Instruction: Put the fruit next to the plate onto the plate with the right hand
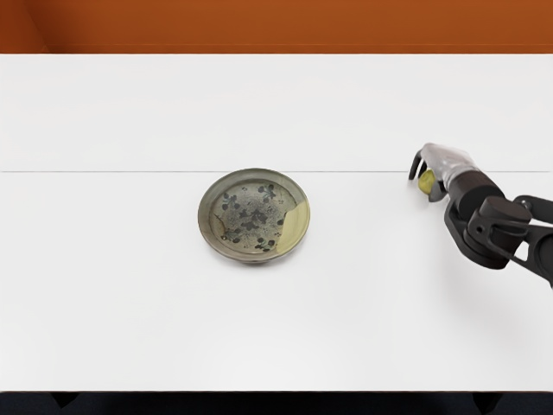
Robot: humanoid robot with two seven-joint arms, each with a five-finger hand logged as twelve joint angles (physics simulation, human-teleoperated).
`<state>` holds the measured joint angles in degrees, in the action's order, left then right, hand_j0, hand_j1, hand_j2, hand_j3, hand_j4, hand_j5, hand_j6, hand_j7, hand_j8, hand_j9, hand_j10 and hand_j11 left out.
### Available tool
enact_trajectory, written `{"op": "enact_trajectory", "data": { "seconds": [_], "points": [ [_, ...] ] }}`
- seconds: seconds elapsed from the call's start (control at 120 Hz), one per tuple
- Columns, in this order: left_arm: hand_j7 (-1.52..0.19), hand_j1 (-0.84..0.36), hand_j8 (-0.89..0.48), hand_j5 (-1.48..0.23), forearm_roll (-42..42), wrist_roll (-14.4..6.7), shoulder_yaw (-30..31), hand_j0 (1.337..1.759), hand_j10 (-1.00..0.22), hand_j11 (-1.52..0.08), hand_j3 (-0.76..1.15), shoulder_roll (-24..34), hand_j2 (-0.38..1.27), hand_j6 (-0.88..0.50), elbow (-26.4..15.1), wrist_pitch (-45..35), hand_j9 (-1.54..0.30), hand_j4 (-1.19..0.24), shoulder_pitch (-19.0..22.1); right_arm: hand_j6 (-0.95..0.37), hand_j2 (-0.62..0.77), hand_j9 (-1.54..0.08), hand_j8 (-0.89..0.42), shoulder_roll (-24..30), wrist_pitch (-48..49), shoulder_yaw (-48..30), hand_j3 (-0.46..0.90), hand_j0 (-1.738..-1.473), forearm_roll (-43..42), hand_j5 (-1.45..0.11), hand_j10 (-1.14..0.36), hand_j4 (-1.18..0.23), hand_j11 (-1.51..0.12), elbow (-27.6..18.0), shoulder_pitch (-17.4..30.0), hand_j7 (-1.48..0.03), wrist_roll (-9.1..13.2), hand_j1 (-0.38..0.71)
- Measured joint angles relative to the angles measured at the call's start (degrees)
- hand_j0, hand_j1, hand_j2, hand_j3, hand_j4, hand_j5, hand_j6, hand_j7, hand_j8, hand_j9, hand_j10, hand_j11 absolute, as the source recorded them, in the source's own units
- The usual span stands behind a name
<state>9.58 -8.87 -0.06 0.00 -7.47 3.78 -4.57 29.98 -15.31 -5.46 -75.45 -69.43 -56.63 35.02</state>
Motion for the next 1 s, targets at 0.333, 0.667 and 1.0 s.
{"op": "enact_trajectory", "data": {
  "seconds": [0.333, 0.667, 1.0],
  "points": [
    [-0.03, 0.32, -0.02, -0.03, 0.0, 0.0, 0.0, 1.658, -0.02, -0.03, 0.0, 0.0, 0.0, -0.02, 0.0, 0.0, -0.03, -0.02, 0.0, -0.51, 0.06, -0.92, -0.43, -1.2, 5.3, 0.1, 0.0, -1.648, -0.1, -0.92, -0.58, -0.7, -0.92, -0.3, -3.6, -0.91, 0.0, 0.24],
    [-0.03, 0.32, -0.02, -0.03, 0.0, 0.0, 0.0, 1.658, -0.02, -0.03, 0.0, 0.0, 0.0, -0.02, 0.0, 0.0, -0.03, -0.02, 0.0, -0.51, 0.07, -0.93, -0.43, -4.0, 7.7, 0.7, 0.0, -1.648, -1.0, -0.94, -0.59, -0.69, -0.92, -4.1, -6.3, -0.92, 0.0, 0.24],
    [-0.03, 0.32, -0.02, -0.03, 0.0, 0.0, 0.0, 1.658, -0.02, -0.03, 0.0, 0.0, 0.0, -0.02, 0.0, 0.0, -0.03, -0.02, 0.0, -0.5, 0.11, -0.94, -0.42, -6.2, 7.7, 0.7, 0.0, -1.65, -3.6, -0.95, -0.58, -0.68, -0.93, -11.1, -7.4, -0.92, 0.0, 0.26]
  ]
}}
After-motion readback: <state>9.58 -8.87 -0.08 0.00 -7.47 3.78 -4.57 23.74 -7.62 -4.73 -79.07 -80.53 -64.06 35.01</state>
